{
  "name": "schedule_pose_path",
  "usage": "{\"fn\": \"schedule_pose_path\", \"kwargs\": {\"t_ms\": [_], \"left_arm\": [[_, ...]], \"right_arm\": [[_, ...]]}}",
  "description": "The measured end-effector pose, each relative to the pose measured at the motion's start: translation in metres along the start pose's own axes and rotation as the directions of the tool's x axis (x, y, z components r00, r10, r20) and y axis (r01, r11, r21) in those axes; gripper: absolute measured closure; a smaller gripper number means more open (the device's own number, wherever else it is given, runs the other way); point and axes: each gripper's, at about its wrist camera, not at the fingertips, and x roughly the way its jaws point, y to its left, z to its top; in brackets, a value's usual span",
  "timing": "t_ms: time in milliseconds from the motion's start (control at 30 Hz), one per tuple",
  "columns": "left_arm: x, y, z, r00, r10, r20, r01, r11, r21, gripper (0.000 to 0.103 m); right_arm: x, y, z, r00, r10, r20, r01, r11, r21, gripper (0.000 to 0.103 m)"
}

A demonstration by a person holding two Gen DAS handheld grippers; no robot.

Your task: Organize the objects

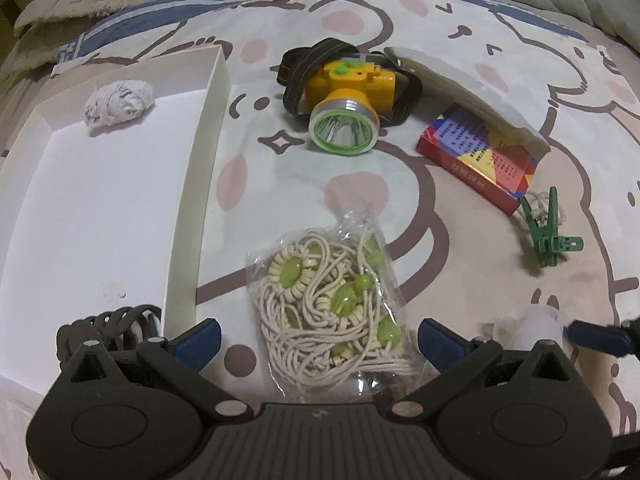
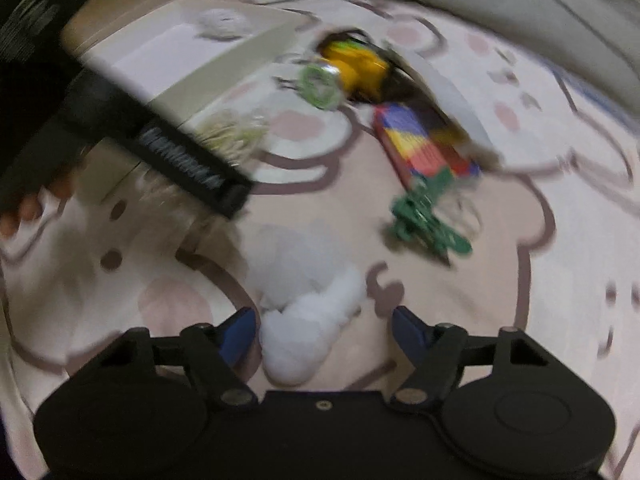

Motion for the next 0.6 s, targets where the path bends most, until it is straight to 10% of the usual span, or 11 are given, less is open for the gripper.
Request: {"fn": "schedule_pose_path", "kwargs": {"t_ms": [200,600], "left_arm": [[0.004,0.011,-0.006,0.999,-0.012,-0.040,0.010,0.999,-0.048,0.000],[0.002,0.026,-0.014,0.996,-0.092,-0.001,0.092,0.994,-0.050,0.024]], "right_arm": [[-0.007,-0.028,0.001,0.998,0.069,-0.010,-0.062,0.939,0.339,0.041],[-0.006,-0.021,-0.002,0.998,0.050,-0.042,-0.038,0.970,0.241,0.070]]}}
